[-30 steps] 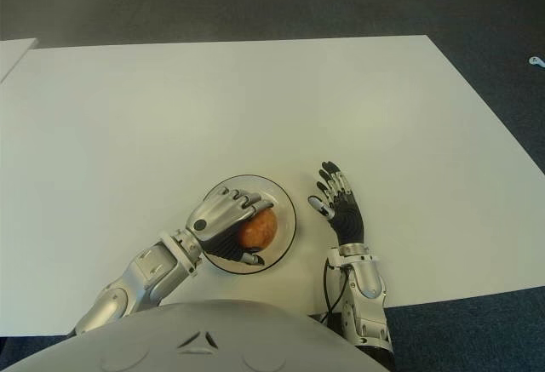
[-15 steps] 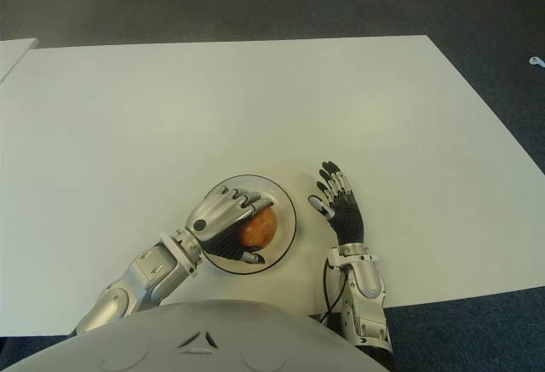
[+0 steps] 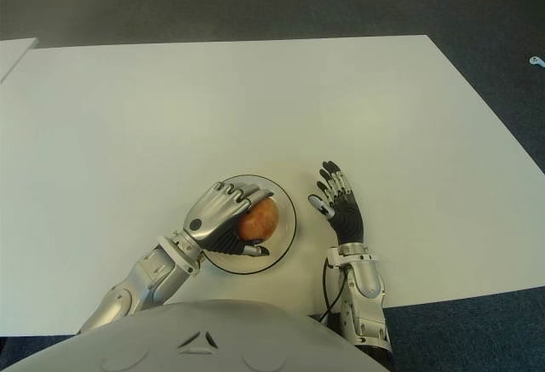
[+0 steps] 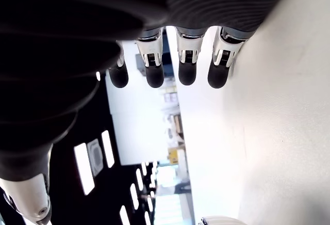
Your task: Put the apples into the plate.
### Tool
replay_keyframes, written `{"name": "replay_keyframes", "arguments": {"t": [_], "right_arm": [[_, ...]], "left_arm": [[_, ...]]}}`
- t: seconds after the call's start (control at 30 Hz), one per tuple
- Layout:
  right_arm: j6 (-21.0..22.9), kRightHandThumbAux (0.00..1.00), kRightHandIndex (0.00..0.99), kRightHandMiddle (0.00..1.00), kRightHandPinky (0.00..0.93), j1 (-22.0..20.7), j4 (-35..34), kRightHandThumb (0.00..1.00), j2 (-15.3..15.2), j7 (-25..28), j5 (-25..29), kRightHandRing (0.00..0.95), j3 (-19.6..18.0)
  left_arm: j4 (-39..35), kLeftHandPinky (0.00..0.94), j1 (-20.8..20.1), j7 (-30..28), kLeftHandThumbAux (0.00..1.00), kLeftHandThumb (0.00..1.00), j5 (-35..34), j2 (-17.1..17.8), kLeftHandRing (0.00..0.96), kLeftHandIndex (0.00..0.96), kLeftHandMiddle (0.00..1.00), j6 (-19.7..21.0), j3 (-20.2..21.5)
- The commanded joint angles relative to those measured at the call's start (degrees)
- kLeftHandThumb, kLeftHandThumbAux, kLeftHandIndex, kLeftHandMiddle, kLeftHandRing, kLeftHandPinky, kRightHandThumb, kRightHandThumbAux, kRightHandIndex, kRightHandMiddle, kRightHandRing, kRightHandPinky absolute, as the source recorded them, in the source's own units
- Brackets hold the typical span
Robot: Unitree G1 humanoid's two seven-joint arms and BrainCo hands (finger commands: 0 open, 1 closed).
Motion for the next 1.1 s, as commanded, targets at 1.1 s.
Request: {"name": "replay_keyframes", "arguments": {"t": [1.1], "right_arm": [[1.70, 0.635, 0.000, 0.000, 0.000, 0.76, 3.72, 0.137, 0.05, 0.12, -0.60, 0.000, 0.20]], "left_arm": [[-0.95, 0.000, -1.08, -1.77, 0.295, 0.168, 4.08, 1.59, 0.000, 0.000, 0.000, 1.98, 0.41]]}}
